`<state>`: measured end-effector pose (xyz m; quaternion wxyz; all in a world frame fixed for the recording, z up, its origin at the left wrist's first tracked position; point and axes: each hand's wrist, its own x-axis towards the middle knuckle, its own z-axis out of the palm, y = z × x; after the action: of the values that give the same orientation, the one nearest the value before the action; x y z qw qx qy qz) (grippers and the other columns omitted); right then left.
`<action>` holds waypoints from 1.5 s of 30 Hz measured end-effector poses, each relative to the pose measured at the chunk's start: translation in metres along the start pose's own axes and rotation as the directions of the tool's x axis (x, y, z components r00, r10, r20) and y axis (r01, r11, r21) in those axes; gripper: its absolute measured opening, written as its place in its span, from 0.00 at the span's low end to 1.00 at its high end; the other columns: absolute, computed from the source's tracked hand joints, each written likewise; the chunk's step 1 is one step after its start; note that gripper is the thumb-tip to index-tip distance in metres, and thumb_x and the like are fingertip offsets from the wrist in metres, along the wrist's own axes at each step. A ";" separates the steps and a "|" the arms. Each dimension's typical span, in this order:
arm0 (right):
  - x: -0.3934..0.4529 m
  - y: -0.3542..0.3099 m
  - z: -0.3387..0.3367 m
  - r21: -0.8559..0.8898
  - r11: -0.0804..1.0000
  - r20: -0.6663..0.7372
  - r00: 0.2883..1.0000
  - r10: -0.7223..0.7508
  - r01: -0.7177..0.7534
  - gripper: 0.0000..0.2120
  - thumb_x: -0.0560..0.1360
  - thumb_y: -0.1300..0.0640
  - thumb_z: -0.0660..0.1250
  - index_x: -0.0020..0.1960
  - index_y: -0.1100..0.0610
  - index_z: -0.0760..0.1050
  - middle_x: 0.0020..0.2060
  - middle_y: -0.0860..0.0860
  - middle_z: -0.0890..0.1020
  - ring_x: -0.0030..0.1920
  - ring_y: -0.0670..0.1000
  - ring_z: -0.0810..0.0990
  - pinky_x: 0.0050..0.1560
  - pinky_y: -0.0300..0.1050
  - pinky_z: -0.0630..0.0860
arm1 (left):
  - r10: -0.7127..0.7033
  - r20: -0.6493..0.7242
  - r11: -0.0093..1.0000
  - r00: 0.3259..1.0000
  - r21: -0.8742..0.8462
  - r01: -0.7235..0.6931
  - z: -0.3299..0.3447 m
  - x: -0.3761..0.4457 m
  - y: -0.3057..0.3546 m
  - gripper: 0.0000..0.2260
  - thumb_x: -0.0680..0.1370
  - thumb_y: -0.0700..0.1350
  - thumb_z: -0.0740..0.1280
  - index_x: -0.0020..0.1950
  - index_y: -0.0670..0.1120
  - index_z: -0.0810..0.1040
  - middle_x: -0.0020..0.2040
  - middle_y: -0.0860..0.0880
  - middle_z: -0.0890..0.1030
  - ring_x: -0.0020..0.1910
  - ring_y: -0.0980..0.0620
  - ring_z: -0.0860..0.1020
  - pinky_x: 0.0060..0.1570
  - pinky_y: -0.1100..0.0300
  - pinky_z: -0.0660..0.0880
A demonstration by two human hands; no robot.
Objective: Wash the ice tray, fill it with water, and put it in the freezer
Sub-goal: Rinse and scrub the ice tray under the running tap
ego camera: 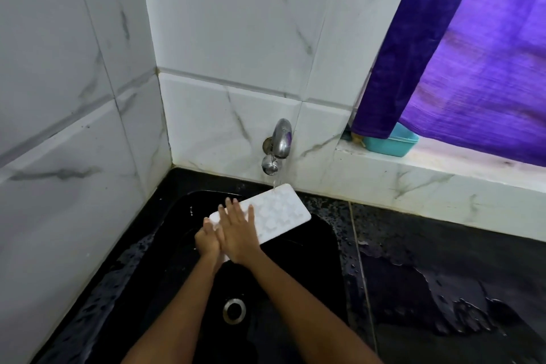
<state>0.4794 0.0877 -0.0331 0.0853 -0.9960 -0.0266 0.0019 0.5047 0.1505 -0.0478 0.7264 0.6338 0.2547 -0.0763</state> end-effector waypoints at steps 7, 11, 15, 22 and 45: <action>-0.009 0.076 -0.028 0.117 0.904 0.068 0.912 0.405 -0.411 0.37 0.76 0.35 0.53 0.77 0.50 0.43 0.77 0.58 0.43 0.77 0.59 0.40 0.72 0.67 0.40 | -0.016 -0.073 1.000 0.997 -0.017 0.015 -0.040 0.019 -0.001 0.22 0.82 0.49 0.58 0.56 0.30 0.77 0.44 0.40 0.76 0.46 0.45 0.75 0.46 0.56 0.70; -0.007 0.092 -0.059 0.605 0.604 0.325 0.854 0.406 -0.518 0.44 0.67 0.39 0.72 0.73 0.60 0.58 0.70 0.57 0.68 0.69 0.56 0.68 0.69 0.52 0.67 | -0.068 -0.081 0.997 0.994 -0.031 0.065 -0.055 0.030 -0.006 0.23 0.82 0.50 0.58 0.60 0.30 0.75 0.41 0.40 0.76 0.41 0.43 0.75 0.34 0.61 0.73; 0.000 0.081 -0.074 0.748 0.495 0.288 0.888 0.357 -0.442 0.33 0.67 0.57 0.77 0.65 0.62 0.65 0.62 0.56 0.76 0.62 0.55 0.76 0.59 0.47 0.74 | -0.122 -0.166 0.992 0.979 -0.052 0.115 -0.055 0.035 -0.015 0.30 0.81 0.59 0.54 0.61 0.32 0.75 0.48 0.33 0.80 0.50 0.37 0.79 0.50 0.53 0.75; -0.021 0.093 -0.079 0.678 0.730 -0.138 0.962 0.237 -0.083 0.19 0.60 0.71 0.75 0.38 0.53 0.70 0.37 0.56 0.78 0.38 0.50 0.75 0.37 0.45 0.71 | -0.374 0.418 0.859 0.828 -0.180 0.479 -0.043 0.028 -0.005 0.34 0.77 0.68 0.44 0.75 0.48 0.64 0.73 0.41 0.66 0.72 0.35 0.63 0.64 0.29 0.58; -0.068 0.163 -0.112 0.791 0.485 0.029 0.815 0.578 -0.373 0.16 0.78 0.63 0.61 0.65 0.64 0.71 0.62 0.62 0.76 0.61 0.60 0.76 0.54 0.45 0.70 | -0.296 0.329 0.955 0.897 0.075 0.288 0.037 -0.017 -0.011 0.25 0.77 0.53 0.67 0.66 0.35 0.73 0.64 0.39 0.76 0.60 0.39 0.78 0.56 0.49 0.75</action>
<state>0.4207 -0.0950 0.0500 0.4977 -0.8212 0.2660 -0.0841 0.4959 0.1094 -0.0469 0.7315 0.5750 0.2177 -0.2947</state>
